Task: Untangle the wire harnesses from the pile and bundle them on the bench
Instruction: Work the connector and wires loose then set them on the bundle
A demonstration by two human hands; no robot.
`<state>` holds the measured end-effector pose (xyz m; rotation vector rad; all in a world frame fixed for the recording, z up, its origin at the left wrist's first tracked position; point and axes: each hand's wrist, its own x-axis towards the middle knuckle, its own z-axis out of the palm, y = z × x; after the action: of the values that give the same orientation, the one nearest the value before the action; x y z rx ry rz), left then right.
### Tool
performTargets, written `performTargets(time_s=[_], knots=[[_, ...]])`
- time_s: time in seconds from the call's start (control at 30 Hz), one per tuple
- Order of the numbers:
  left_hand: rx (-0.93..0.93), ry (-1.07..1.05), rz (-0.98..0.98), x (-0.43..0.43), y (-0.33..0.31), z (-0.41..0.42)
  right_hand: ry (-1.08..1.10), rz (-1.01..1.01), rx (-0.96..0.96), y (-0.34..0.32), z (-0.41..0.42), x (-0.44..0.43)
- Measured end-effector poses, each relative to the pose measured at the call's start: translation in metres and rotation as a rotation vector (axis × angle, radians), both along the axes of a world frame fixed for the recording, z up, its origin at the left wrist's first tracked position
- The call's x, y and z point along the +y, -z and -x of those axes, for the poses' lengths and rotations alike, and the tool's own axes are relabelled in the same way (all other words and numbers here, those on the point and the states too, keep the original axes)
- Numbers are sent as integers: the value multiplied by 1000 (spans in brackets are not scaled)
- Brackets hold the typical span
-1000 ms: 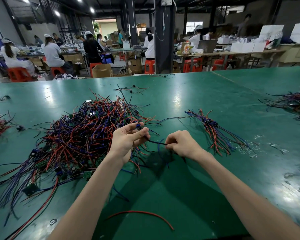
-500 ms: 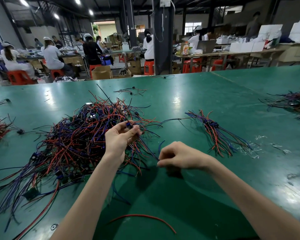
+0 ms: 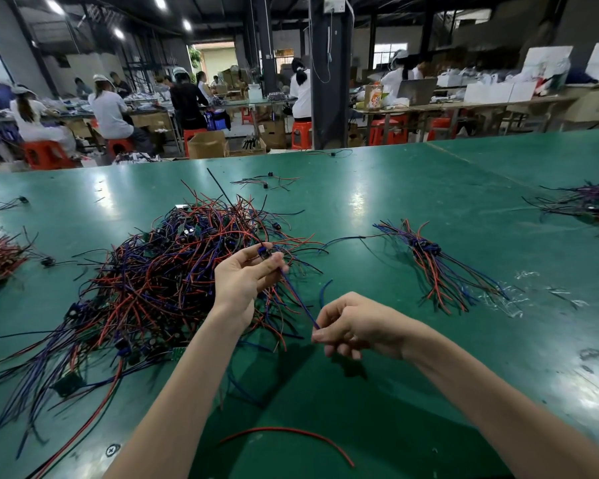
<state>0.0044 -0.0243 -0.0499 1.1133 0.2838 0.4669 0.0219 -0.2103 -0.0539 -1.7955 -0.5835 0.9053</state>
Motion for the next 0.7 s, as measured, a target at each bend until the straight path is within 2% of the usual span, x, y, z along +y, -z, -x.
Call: performTargets(time_s=[0.07,0.17,0.23,0.3,0.4,0.47,0.63,0.7], knots=[[17,0,46,2,0,0,33,-15,-17,2,2,2],[62,17,117,5,-1,-1,-60,-99,-182,-1,6,2],[94,37,129,7,0,-2,-97,-131,-217,-3,7,2],[112,55,131,8,0,-2,-60,-103,-171,0,6,2],[131,56,120,7,0,-2,43,-27,-1,6,5,5],[133,58,107,7,0,-2,37,-22,33,7,4,5],[129,59,100,11,0,-2,-73,-175,-203,10,9,8],[135,62,95,12,1,-2,-88,-206,-226,12,11,10]])
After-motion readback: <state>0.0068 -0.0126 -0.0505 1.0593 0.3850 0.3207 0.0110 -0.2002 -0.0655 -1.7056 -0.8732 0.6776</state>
